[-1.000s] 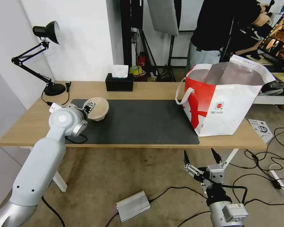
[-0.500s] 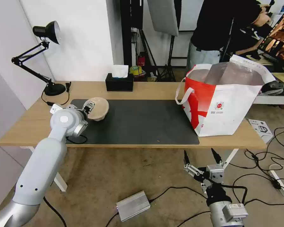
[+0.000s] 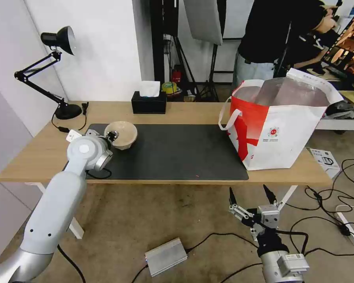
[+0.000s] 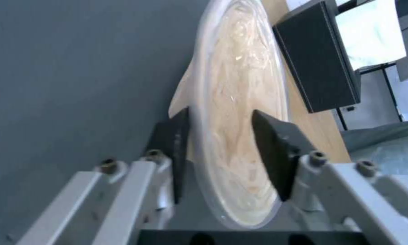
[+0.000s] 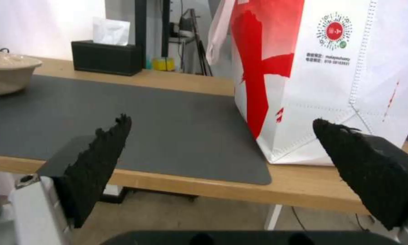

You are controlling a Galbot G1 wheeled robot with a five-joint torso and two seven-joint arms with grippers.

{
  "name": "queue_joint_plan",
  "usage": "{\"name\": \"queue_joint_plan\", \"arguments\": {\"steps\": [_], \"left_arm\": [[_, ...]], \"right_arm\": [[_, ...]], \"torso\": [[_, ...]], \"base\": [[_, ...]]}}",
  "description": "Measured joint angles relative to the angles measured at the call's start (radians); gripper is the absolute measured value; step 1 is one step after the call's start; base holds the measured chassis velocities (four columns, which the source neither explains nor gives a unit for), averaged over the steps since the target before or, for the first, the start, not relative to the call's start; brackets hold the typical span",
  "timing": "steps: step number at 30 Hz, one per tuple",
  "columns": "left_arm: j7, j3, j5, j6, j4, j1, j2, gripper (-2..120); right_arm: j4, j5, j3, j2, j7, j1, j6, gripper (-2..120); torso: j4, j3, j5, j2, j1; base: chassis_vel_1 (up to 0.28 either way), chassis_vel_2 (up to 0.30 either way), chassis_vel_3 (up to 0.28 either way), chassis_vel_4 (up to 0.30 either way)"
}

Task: Pick up the trash from the table and place it into the takeout bag.

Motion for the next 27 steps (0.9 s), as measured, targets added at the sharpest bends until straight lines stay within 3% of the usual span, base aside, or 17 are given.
{"name": "queue_joint_plan", "arguments": {"steps": [5, 9, 23, 27], "left_arm": [[0.002, -0.001, 0.009, -0.001, -0.003, 0.008, -0.005, 21], [0.007, -0.008, 0.02, -0.003, -0.01, 0.023, -0.007, 1], [0.01, -0.021, 0.037, -0.005, -0.035, 0.048, -0.001, 0], [0.022, -0.035, 0.035, -0.01, -0.081, 0.072, 0.012, 0]], "right_arm": [[0.0, 0.0, 0.0, 0.0, 0.0, 0.0, 0.0, 100], [0.0, 0.0, 0.0, 0.0, 0.0, 0.0, 0.0, 100], [0.0, 0.0, 0.0, 0.0, 0.0, 0.0, 0.0, 100], [0.0, 0.0, 0.0, 0.0, 0.0, 0.0, 0.0, 100]], "torso": [[0.0, 0.0, -0.0001, 0.0, 0.0], [0.0, 0.0, 0.0, 0.0, 0.0], [0.0, 0.0, 0.0001, 0.0, 0.0], [0.0, 0.0, 0.0, 0.0, 0.0]], "base": [[0.0, 0.0, 0.0, 0.0], [0.0, 0.0, 0.0, 0.0], [0.0, 0.0, 0.0, 0.0], [0.0, 0.0, 0.0, 0.0]]}}
